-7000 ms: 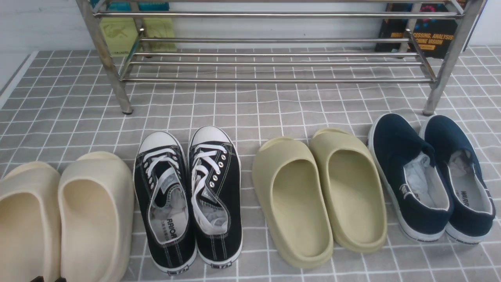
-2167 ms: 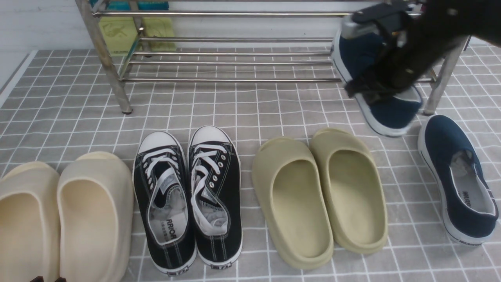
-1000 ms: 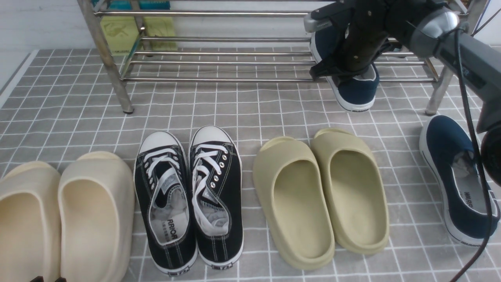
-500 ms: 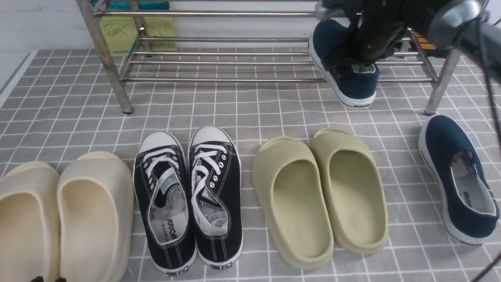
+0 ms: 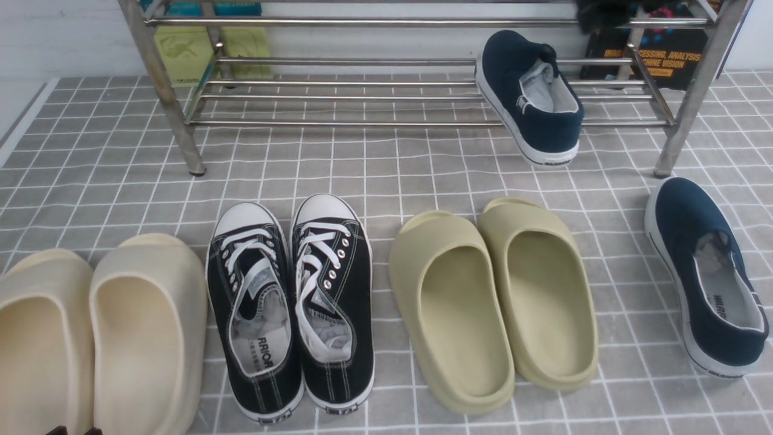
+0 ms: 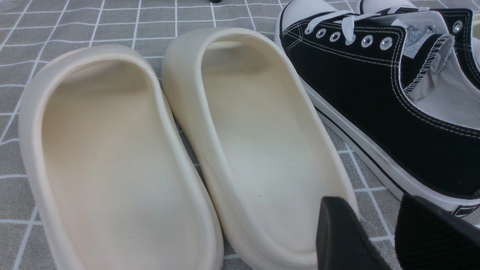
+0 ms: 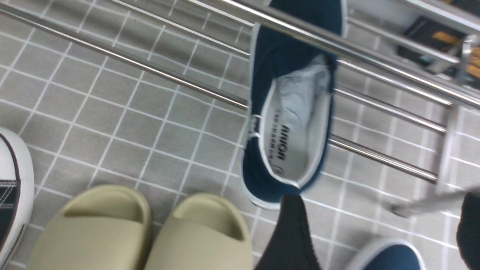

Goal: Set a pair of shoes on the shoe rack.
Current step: Use the right arm to grab the shoe closest to it

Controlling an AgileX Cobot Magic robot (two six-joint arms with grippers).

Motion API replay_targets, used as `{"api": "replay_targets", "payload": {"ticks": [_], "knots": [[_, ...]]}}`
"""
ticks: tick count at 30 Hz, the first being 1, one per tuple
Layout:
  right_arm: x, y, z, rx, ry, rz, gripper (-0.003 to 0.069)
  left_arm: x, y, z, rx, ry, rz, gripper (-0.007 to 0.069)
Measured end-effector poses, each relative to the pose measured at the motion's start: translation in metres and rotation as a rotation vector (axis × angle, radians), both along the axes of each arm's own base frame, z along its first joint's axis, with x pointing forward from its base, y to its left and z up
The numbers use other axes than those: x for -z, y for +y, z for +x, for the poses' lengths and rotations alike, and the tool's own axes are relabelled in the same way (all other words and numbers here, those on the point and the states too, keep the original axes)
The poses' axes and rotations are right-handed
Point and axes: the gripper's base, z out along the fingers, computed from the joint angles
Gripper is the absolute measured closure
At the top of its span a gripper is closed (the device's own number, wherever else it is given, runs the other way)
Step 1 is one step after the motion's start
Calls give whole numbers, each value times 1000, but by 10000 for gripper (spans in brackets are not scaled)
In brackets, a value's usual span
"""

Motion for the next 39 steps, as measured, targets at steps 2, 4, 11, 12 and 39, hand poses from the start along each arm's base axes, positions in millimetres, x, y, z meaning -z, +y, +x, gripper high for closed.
{"api": "replay_targets", "payload": {"ticks": [2,4,11,12,39], "knots": [[-6,-11,-18,42,-12,-27,95,0,0,0,0,0,0,386],[-5,-20,-31,87,-9,-60,95,0,0,0,0,0,0,386],[87,-63,-64,296,305,-130,95,0,0,0,0,0,0,386],[110,-69,-69,314,375,-129,95,0,0,0,0,0,0,386],[194,-67,-73,325,471,-55,633,0,0,0,0,0,0,386]]}}
